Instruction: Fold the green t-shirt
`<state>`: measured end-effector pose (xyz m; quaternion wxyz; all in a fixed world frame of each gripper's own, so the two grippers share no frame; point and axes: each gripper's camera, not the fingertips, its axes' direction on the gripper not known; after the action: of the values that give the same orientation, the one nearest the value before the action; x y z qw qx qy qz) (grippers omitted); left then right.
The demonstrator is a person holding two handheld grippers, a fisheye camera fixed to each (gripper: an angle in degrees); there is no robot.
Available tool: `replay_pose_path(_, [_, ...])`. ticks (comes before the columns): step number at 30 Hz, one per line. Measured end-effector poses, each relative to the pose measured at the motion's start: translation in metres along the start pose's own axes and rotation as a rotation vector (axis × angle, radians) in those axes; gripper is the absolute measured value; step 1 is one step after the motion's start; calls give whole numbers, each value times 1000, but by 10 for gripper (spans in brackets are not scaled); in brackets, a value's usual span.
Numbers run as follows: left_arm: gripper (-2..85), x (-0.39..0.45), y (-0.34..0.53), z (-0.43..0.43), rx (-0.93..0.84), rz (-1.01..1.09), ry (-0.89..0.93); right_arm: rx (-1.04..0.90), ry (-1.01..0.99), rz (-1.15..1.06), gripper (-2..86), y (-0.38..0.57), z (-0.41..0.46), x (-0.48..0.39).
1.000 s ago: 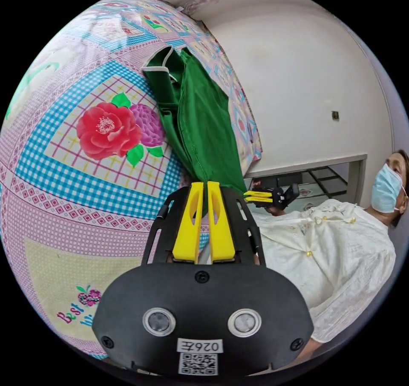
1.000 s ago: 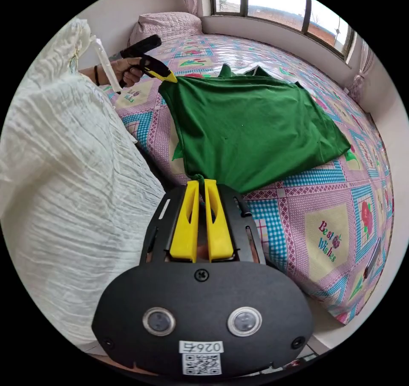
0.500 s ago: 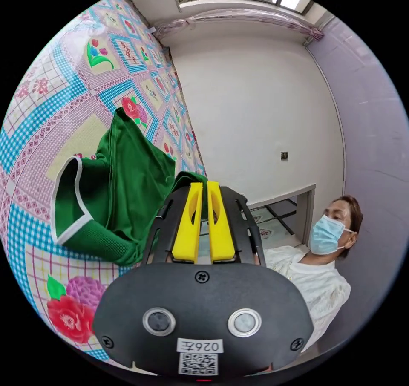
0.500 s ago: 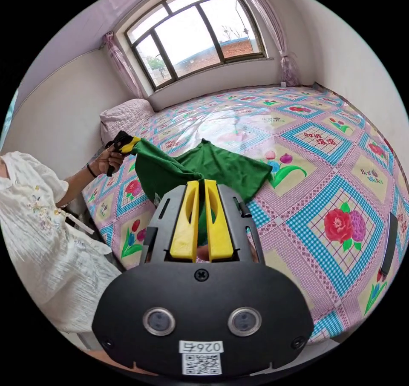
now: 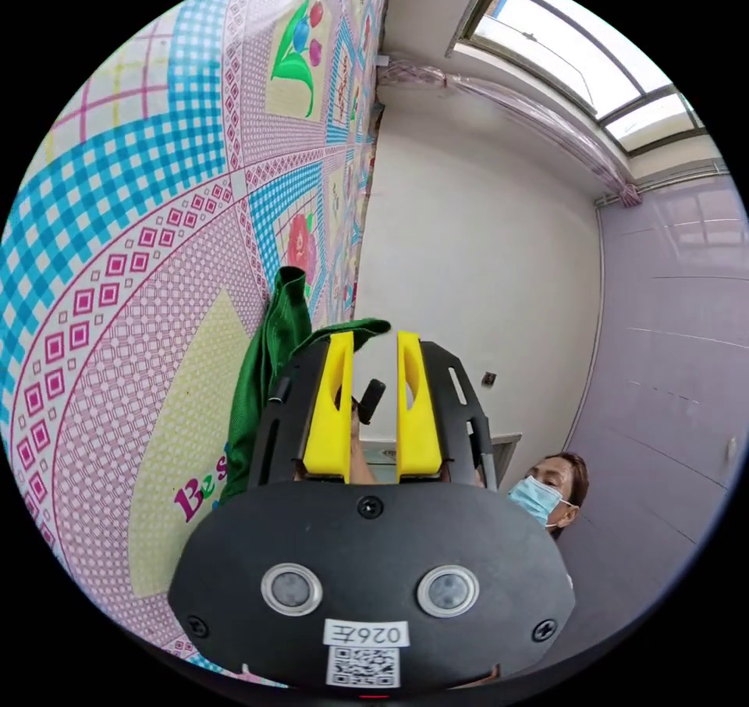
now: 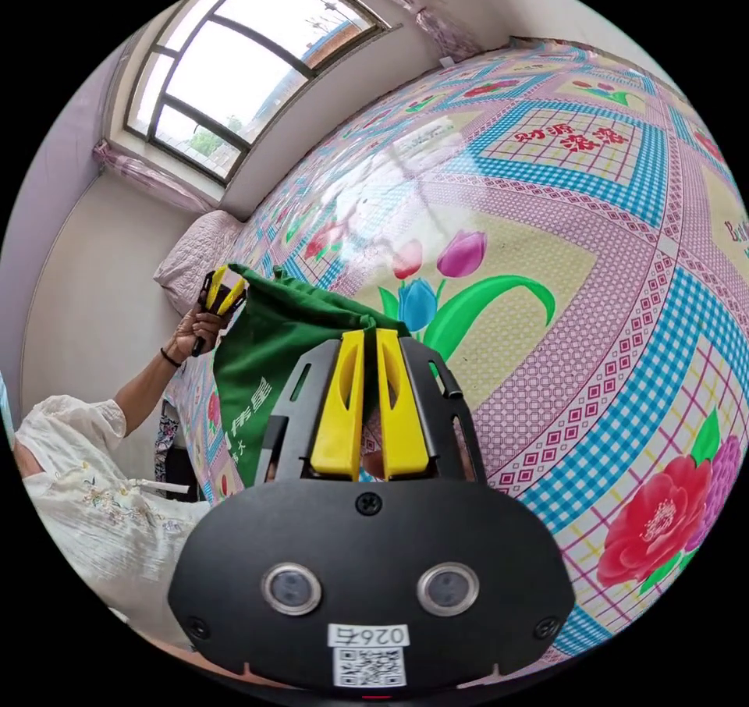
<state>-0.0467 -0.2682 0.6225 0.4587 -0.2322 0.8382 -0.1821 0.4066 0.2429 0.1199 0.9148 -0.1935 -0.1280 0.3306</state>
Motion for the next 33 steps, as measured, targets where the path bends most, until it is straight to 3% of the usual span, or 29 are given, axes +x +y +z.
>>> replay_pose_path(2, [87, 9, -6, -9, 35, 44, 6, 24, -65, 49, 8, 2, 0, 12])
replay_pose_path(5, [48, 39, -3, -9, 35, 154, -141, 95, -160, 116, 29, 8, -7, 24])
replay_pose_path(9, [-5, 79, 39, 53, -181, 345, -566, 223, -129, 131, 45, 19, -36, 11])
replay_pose_path(14, [-9, 79, 91, 143, -382, 566, -852, 265, 142, 47, 32, 32, -42, -65])
replay_pose_path(20, [-10, 39, 86, 226, -521, 622, -1074, 52, 554, -294, -7, 23, 47, -163])
replay_pose_path(22, [-10, 31, 64, 229, -516, 546, -982, -37, 651, -253, -8, 15, 70, -151])
replay_pose_path(25, [-10, 32, 53, 224, -491, 456, -908, -2, 522, -140, -9, 12, 50, -138])
replay_pose_path(30, [-10, 64, 91, 242, -454, 557, -733, 79, 468, -173, -9, 26, 42, -173])
replay_pose_path(33, [-10, 45, 100, 284, -557, 589, -895, 46, 523, -265, -9, 21, 69, -195])
